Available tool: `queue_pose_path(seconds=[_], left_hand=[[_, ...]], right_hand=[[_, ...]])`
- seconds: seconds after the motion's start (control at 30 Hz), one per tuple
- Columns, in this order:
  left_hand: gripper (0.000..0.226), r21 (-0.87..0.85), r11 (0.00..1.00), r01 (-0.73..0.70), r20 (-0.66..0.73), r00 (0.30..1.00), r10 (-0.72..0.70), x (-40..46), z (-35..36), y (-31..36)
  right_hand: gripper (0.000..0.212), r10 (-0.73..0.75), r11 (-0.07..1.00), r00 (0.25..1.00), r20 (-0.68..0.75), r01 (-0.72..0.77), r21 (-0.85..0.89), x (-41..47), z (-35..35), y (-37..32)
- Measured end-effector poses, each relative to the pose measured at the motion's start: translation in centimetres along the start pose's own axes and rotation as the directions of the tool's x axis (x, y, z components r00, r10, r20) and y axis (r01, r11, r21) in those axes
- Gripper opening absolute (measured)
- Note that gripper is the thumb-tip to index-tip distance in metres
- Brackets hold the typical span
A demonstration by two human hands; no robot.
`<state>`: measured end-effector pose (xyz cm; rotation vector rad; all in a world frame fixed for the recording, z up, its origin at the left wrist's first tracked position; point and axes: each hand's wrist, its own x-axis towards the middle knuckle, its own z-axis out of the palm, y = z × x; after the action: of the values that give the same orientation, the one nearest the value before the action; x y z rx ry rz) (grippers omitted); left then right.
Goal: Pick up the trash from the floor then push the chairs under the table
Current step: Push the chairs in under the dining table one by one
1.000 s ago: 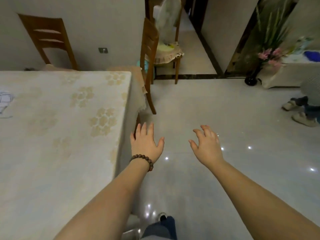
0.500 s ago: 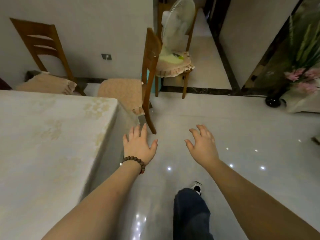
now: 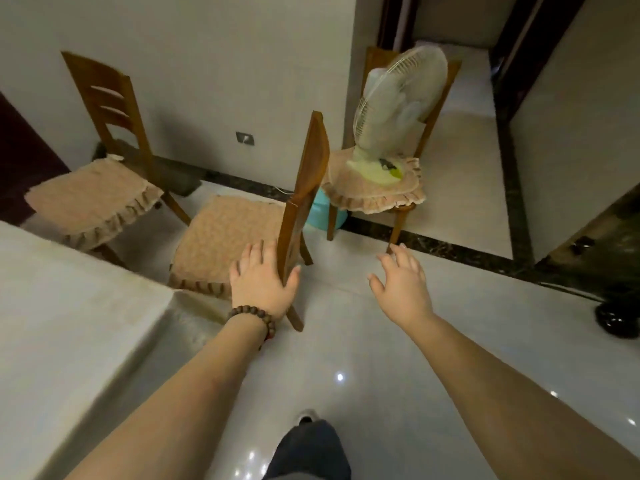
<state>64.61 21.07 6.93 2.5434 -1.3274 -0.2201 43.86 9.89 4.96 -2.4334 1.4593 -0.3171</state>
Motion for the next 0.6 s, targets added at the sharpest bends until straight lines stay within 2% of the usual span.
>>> queue_pose_path(seconds=[0.17, 0.33, 0.47, 0.6], left_hand=[[0.073, -0.024, 0.999, 0.042, -0.062, 0.997, -0.043, 8.7, 1.3, 4.6], [0.073, -0.064, 0.996, 0.066, -0.165, 0.983, -0.076, 19.4, 2.4, 8.4], [0.075, -0.113, 0.977, 0.182, -0.166, 0.966, -0.199, 27.7, 2.7, 10.1], [0.075, -0.114, 0.954, 0.279, -0.165, 0.941, -0.295, 33.2, 1.9, 11.1]], right_hand=[[0.045, -0.109, 0.993, 0.994, 0.0, 0.109, 0.043, 10.1, 0.3, 1.7], [0.044, -0.255, 0.967, 0.967, 0.008, 0.255, 0.007, 24.1, 0.1, 1.9], [0.045, -0.376, 0.924, 0.925, 0.051, 0.379, -0.05, 35.2, -1.0, 0.4], [0.046, -0.484, 0.872, 0.869, 0.099, 0.489, -0.033, 42.3, -1.3, -0.9]])
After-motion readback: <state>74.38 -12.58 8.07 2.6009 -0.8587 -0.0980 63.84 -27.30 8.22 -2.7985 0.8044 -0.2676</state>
